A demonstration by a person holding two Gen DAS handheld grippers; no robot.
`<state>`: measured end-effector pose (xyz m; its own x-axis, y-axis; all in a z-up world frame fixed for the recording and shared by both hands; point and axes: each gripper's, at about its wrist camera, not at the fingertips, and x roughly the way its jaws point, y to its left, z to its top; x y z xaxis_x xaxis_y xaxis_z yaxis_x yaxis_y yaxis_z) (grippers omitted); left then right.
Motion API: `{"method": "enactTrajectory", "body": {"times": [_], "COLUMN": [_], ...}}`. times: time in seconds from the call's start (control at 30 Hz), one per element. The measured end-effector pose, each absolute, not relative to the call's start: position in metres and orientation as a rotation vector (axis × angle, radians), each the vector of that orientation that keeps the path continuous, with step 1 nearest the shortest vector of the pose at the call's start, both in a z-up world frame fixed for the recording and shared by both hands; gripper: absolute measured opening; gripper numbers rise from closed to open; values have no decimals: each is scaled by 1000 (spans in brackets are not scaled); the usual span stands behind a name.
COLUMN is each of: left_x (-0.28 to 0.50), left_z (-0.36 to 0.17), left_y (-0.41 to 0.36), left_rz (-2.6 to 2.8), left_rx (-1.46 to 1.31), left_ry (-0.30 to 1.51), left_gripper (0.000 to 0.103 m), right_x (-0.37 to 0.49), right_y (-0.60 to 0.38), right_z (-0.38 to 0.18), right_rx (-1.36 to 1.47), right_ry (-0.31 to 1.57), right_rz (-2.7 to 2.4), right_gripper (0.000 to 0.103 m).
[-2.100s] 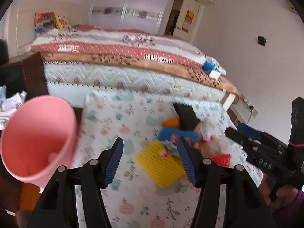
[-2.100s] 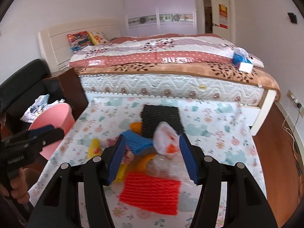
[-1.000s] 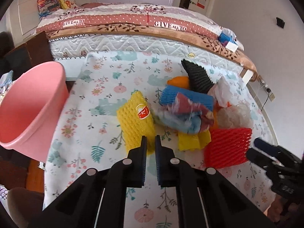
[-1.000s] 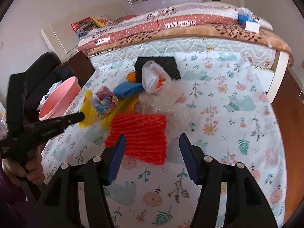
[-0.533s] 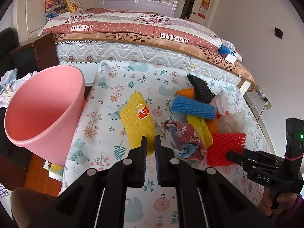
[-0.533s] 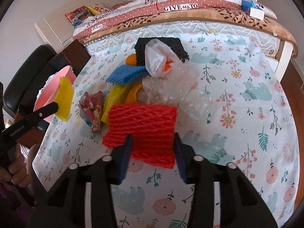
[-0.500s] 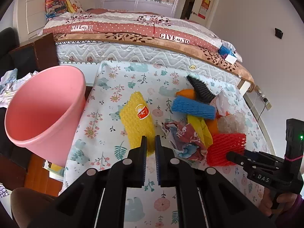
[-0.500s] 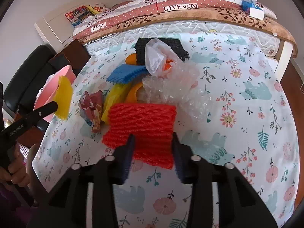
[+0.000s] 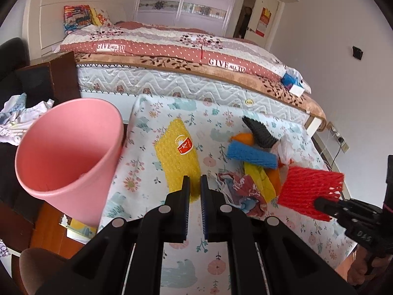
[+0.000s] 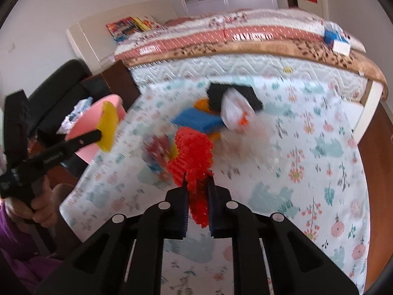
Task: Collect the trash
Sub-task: 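Grasp the yellow sponge with the left gripper while the right gripper grasps the red foam net, then carry both items to the pink bucket and open both grippers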
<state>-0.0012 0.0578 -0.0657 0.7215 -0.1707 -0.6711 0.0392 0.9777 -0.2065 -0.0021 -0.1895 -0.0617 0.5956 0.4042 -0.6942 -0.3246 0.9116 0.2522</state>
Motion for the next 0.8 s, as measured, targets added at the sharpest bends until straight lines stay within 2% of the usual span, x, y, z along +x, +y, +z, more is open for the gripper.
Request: {"method": "enactTrajectory", "body": {"times": [0.27,0.8], "left_x": [-6,-9], "left_z": [-52,-33], "left_y": [86,167], "left_rz": [-43,131], "left_rx": [-213,-248], "left_ry": [709,633], "left_gripper": [7,7], "right_x": [15,67], "right_y": [-152,-17], "right_z": [-29,-3], "right_rx": [85,16], "right_ry": [758,713], "right_rz": [511,690], "right_gripper": [13,13]}}
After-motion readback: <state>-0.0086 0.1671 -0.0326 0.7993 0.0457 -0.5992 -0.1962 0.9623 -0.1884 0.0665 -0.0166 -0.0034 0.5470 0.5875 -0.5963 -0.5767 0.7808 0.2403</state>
